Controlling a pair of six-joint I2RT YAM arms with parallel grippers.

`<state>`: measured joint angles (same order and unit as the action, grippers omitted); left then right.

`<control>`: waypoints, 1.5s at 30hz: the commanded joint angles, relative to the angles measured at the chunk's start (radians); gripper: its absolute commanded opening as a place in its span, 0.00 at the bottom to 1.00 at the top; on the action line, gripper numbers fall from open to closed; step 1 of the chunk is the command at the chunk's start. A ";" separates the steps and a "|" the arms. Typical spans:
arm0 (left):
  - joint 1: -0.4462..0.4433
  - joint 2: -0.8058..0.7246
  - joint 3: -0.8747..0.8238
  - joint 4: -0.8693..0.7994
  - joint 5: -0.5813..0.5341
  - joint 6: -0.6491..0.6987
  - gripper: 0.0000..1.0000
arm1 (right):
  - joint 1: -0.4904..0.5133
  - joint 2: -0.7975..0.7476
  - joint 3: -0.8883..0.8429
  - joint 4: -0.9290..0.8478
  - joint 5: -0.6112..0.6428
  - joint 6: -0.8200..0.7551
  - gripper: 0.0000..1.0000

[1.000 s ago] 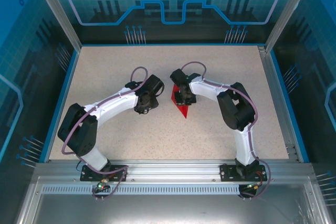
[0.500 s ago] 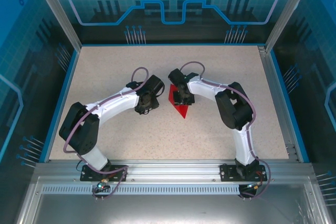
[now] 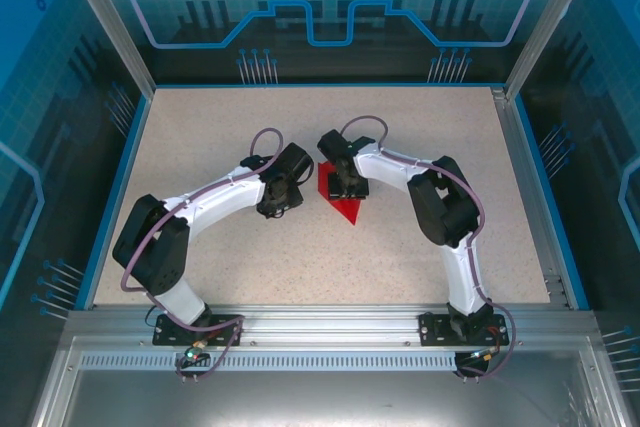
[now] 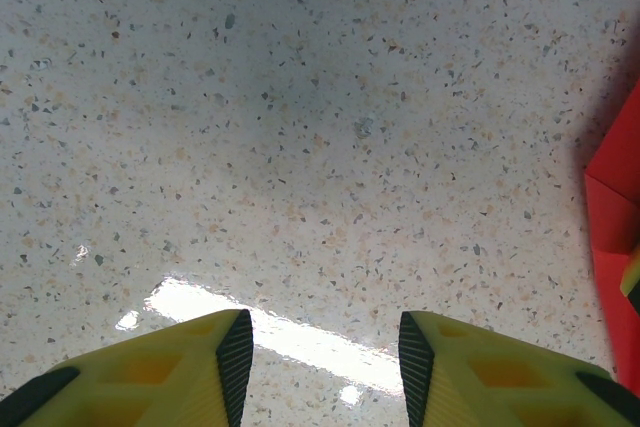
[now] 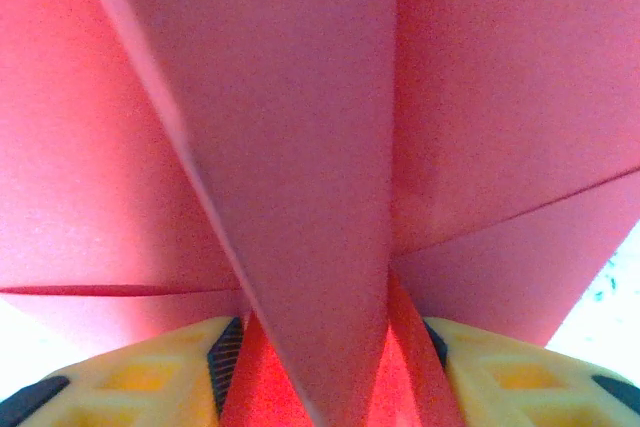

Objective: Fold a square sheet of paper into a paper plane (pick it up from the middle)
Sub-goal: Move the paper plane to the top-center of the table.

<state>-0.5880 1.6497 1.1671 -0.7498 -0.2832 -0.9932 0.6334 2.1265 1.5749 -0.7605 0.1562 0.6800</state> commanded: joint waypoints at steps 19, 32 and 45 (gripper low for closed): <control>0.009 -0.049 0.006 -0.008 -0.059 0.046 0.48 | -0.022 -0.558 -0.205 0.071 0.285 -0.105 0.66; 0.086 -0.254 -0.089 0.020 -0.525 0.154 0.99 | -0.487 -0.976 -0.852 0.678 0.330 -0.486 0.94; 0.353 -0.390 -0.493 0.707 -0.651 0.569 0.99 | -0.612 -0.706 -0.991 1.144 0.092 -0.598 0.91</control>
<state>-0.2790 1.2720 0.7399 -0.2859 -0.9016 -0.5449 0.0299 1.4075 0.5858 0.2054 0.3218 0.1127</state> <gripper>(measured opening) 0.987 0.917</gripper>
